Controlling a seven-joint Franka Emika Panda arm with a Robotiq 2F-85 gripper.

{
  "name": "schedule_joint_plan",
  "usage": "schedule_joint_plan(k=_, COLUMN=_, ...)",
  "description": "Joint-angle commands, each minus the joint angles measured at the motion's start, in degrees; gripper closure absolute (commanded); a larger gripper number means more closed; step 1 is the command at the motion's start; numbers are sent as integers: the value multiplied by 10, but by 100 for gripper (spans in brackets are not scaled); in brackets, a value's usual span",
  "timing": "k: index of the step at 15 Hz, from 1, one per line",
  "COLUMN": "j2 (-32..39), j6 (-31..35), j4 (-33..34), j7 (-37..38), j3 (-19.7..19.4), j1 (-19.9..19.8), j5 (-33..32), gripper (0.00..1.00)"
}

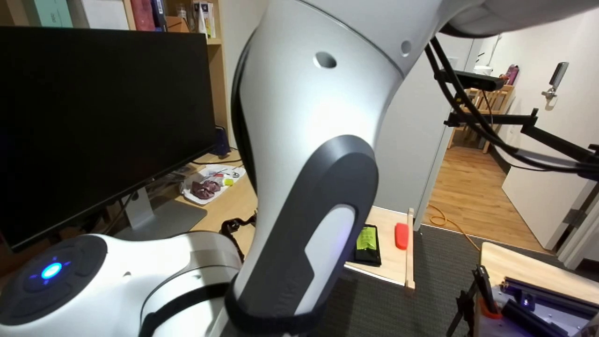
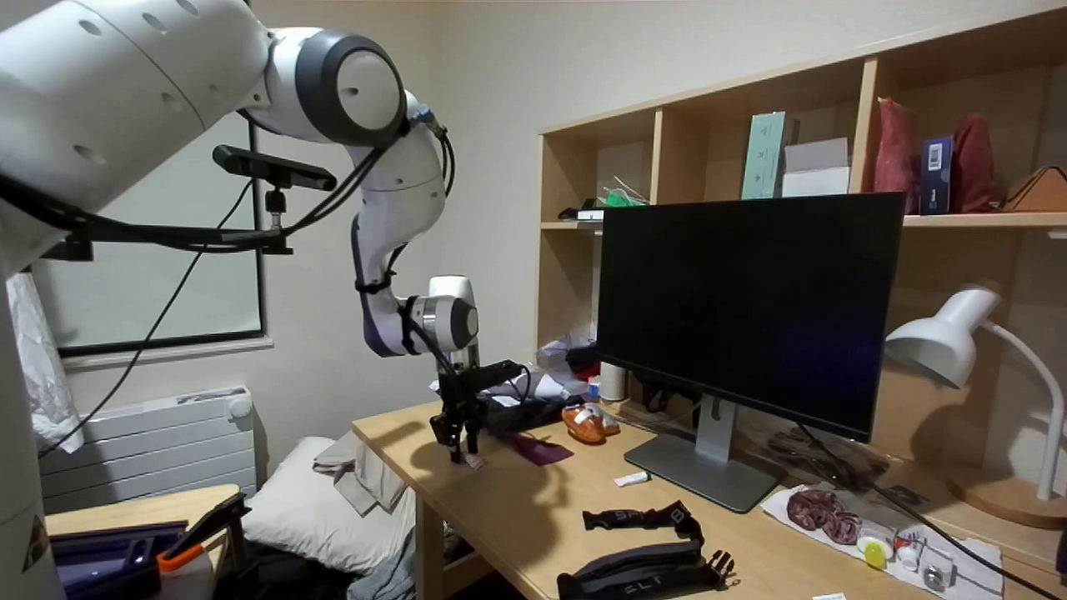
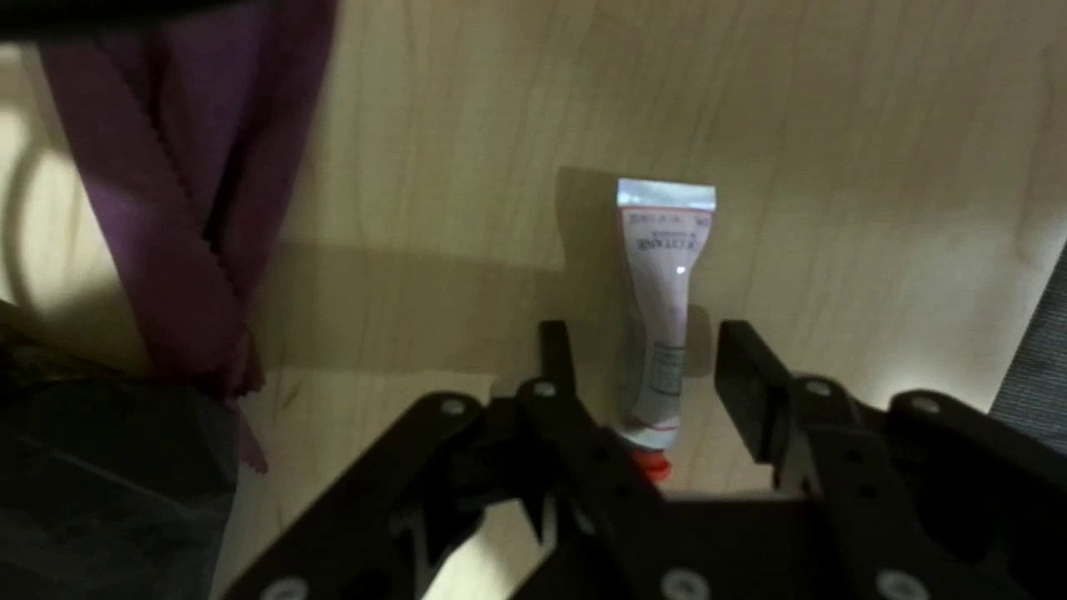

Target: Move the white tube to the left then put the brown doll on the open drawer

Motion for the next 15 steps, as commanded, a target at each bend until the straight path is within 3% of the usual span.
schedule_joint_plan(k=1, j2=-6, j6=16, j4=-2, j7=1, j3=3, j1=-10, j5=16, gripper=21)
schedule_joint_plan(k=4, j2=-19, j6=14, j4=0, j7=18, j3=14, j1=-26, j5=59, gripper=2)
schedule_joint_plan(k=8, j2=-65, j6=-8, j4=-6, j7=23, j3=41, j1=-74, j5=169, gripper=0)
schedule_joint_plan(k=11, j2=-83, j6=-5, j4=1, j7=58, j3=17, j1=-86, j5=205, gripper=0)
schedule_joint_plan(k=15, j2=-76, j6=-10, j4=29, j7=146, j3=-28, j1=-82, j5=206, gripper=0)
